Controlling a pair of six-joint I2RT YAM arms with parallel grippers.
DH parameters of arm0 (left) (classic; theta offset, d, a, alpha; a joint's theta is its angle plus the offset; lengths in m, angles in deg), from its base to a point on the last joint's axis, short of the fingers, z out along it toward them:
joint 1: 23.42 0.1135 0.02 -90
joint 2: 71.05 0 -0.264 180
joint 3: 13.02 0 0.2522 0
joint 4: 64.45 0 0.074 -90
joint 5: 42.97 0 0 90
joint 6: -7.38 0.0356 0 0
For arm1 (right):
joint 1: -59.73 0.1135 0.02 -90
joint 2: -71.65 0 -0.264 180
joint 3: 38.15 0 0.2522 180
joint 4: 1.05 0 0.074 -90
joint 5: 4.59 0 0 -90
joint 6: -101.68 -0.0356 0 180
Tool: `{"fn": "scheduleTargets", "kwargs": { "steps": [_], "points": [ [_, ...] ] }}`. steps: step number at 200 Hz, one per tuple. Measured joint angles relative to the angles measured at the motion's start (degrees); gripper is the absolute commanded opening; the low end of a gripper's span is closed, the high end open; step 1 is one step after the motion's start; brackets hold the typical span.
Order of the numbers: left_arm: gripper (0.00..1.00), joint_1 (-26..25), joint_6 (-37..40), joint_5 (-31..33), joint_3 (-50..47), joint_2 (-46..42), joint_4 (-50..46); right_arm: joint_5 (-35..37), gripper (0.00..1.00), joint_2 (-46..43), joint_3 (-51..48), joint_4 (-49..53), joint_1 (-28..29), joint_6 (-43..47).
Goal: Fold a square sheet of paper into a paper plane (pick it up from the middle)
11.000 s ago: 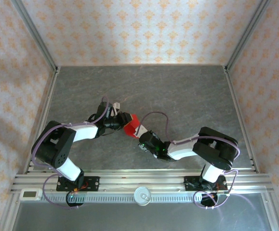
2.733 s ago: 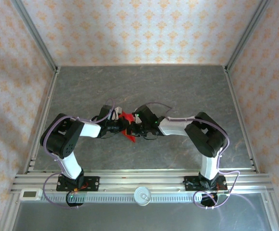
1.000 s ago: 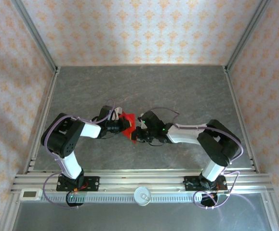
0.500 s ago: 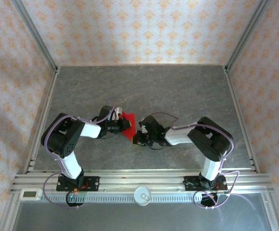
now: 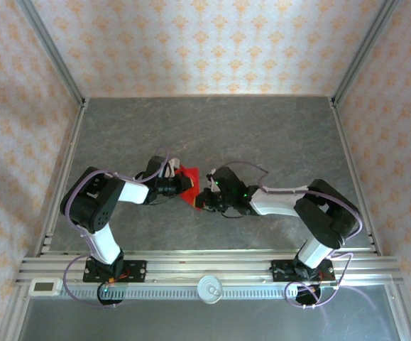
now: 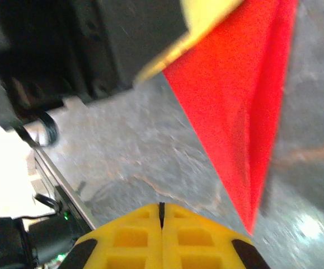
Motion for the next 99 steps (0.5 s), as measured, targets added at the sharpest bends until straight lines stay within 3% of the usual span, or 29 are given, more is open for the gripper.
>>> {"fn": "scheduleTargets", "kwargs": {
  "steps": [99],
  "points": [
    [0.05,-0.09,0.02,0.07,0.04,0.0,-0.02,2.93,0.0,11.3,10.34,2.64,-2.14,0.39]
  ]
}}
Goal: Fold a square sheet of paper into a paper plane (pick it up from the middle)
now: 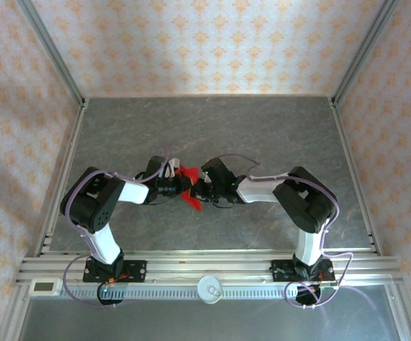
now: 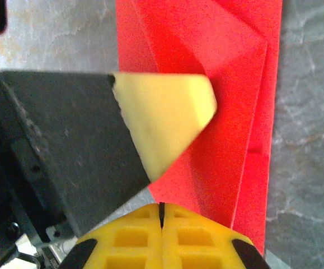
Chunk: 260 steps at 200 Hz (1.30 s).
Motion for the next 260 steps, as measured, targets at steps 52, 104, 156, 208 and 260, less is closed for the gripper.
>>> {"fn": "scheduleTargets", "kwargs": {
  "steps": [52,104,156,208,260],
  "points": [
    [0.05,0.0,0.09,0.07,0.13,-0.02,-0.09,0.94,0.0,2.29,1.03,1.9,-0.11,1.03],
    [0.07,0.0,0.22,0.11,0.96,-0.17,-1.66,1.03,0.0,2.6,0.0,0.63,-0.48,1.25],
    [0.12,0.0,1.53,0.59,1.49,-4.85,-7.26,-1.55,0.0,0.15,-5.97,-4.2,-1.31,1.92],
    [0.07,-2.25,3.08,0.02,1.53,-10.71,-9.31,-4.66,0.0,-4.22,-11.96,-4.98,-1.73,4.28],
    [0.06,-6.8,4.55,-0.2,1.53,-8.22,-10.47,-6.43,0.0,-4.83,-12.9,-4.83,-2.47,5.33]
  ]
}}
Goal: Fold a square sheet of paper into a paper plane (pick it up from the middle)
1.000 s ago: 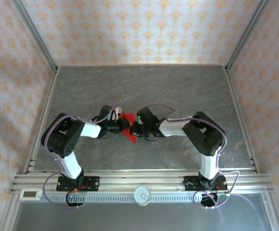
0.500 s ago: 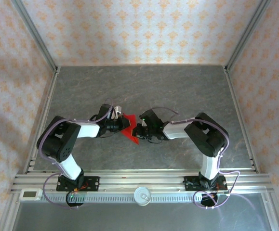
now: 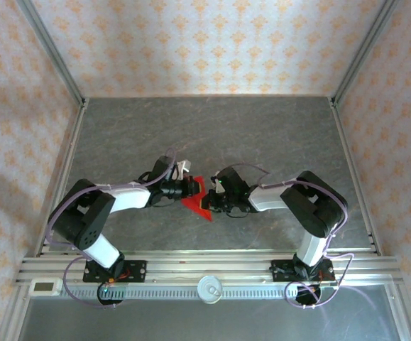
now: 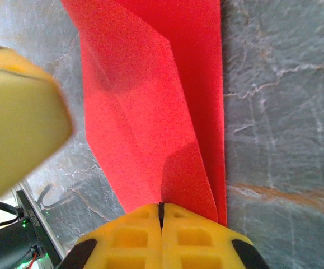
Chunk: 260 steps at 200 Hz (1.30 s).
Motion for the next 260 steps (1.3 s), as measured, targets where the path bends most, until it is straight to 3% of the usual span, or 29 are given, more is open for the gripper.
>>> {"fn": "scheduleTargets", "kwargs": {
  "steps": [69,161,260],
  "points": [
    [0.07,0.87,1.53,-0.09,0.09,5.22,0.07,-0.46,0.0,0.04,-0.13,-0.09,-0.15,0.09],
    [0.06,3.89,3.58,-4.7,5.16,10.01,-1.49,-0.28,0.0,0.35,-0.13,-0.48,-0.52,1.16],
    [0.06,7.69,3.63,-3.82,10.95,13.03,-5.64,-0.07,0.0,0.42,-0.13,-0.72,-0.55,2.47]
  ]
}}
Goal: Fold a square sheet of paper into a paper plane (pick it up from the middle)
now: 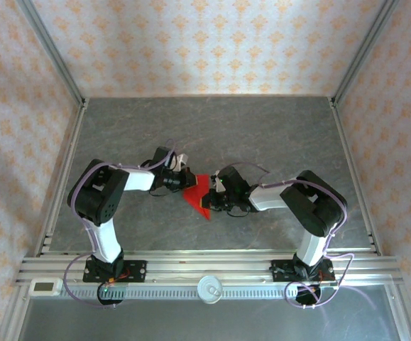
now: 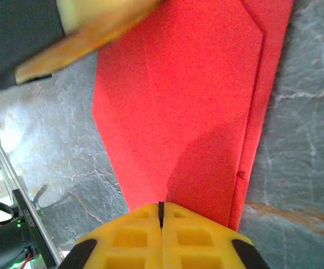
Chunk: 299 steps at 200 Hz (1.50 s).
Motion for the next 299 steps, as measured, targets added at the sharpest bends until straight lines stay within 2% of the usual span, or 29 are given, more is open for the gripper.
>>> {"fn": "scheduleTargets", "kwargs": {
  "steps": [36,115,147,193,219,255,281,299],
  "points": [
    [0.06,2.03,1.03,3.65,2.67,1.11,-1.44,0.0,0.0,0.0,0.0,0.02,0.0,0.2],
    [0.06,2.43,1.29,4.55,7.72,3.21,-6.95,0.0,0.0,0.0,0.04,0.13,-0.44,1.64],
    [0.06,3.28,1.51,7.08,8.61,3.23,-7.67,-0.04,0.0,0.0,0.17,0.46,-0.59,2.14],
    [0.07,4.92,2.51,12.9,8.55,0.76,-9.4,-0.87,0.0,-0.02,0.55,1.84,-0.7,3.21],
    [0.07,5.62,2.32,13.18,5.92,-4.5,-8.66,-1.31,0.0,-0.09,0.79,2.69,-0.85,4.04],
    [0.07,2.49,1.6,10.27,-0.24,-11.69,-4.44,-1.95,0.0,-0.11,1.2,4.02,-1.11,4.63],
    [0.07,-1.92,1.16,8.07,-2.05,-10.73,-1.42,-1.97,0.0,-0.17,1.2,4.2,-1.11,4.61],
    [0.07,-3.04,0.94,6.62,-2.47,-8.0,0.22,-1.99,0.0,-0.17,1.49,4.63,-1.11,4.59]
  ]
}}
